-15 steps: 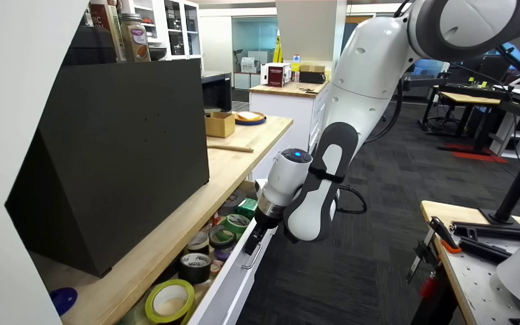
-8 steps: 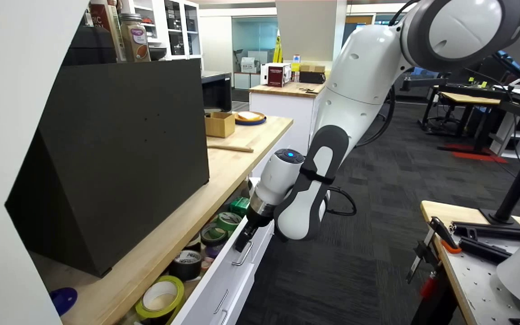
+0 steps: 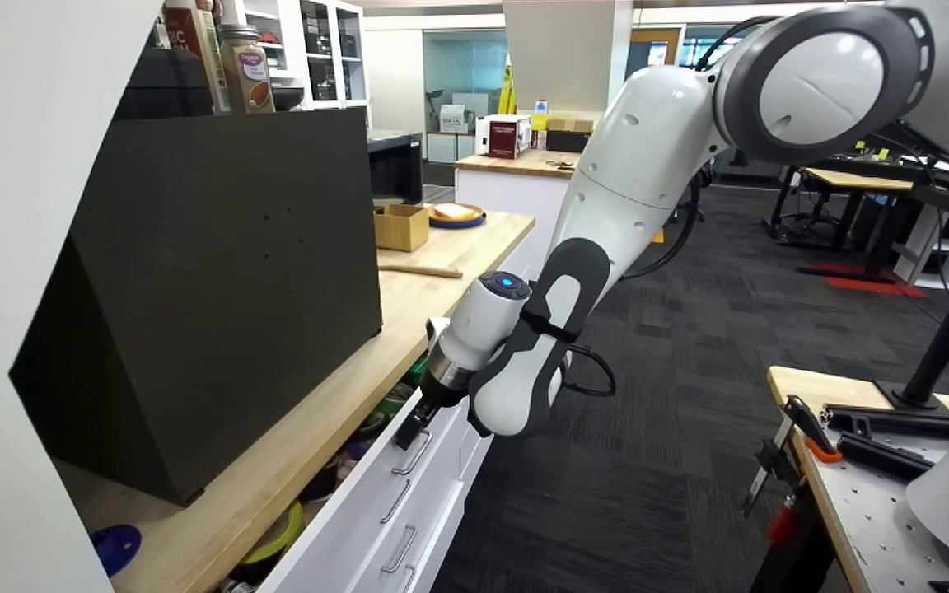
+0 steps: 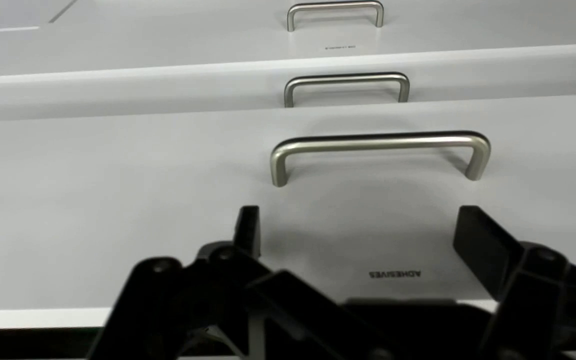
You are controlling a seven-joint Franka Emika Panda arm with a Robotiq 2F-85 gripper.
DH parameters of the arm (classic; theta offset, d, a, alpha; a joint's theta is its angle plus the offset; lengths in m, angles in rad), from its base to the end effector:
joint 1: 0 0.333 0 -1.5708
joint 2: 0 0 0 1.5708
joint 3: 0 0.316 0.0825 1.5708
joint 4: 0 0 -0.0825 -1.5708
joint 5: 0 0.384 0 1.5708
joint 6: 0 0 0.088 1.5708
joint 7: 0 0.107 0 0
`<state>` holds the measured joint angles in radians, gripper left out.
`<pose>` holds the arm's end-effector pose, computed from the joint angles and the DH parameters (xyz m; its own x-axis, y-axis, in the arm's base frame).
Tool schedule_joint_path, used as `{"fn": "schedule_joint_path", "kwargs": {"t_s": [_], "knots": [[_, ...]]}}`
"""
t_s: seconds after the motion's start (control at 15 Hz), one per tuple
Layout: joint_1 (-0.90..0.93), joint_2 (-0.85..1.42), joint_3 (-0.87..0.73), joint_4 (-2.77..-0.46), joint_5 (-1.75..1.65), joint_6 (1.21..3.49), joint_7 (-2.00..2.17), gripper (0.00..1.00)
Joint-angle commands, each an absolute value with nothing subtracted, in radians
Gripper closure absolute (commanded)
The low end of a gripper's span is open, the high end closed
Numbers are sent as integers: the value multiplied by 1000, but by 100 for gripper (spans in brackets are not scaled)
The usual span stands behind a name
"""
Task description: Close the top drawer of the dresser
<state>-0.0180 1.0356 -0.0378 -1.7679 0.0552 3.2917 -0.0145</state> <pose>0.6459 -0.0395 0.0356 0.8807 -0.0577 0.4701 -0.0765 -0.9969 0.0210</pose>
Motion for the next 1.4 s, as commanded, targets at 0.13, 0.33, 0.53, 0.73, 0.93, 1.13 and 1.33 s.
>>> {"fn": "schedule_joint_path", "kwargs": {"t_s": [0.13, 0.33, 0.53, 0.73, 0.93, 1.13, 1.33], "knots": [[-86, 1035, 54, -1720, 21, 3287, -19, 0], [-95, 988, 75, -1775, 15, 3285, -22, 0], [-103, 927, 93, -1840, 1, 3250, -27, 0], [-181, 835, 193, -1926, -19, 3081, -56, 0], [-214, 751, 236, -1975, 29, 2879, -69, 0], [-181, 673, 196, -1984, 77, 2663, -48, 0], [-141, 617, 142, -1982, 96, 2517, -26, 0]]}}
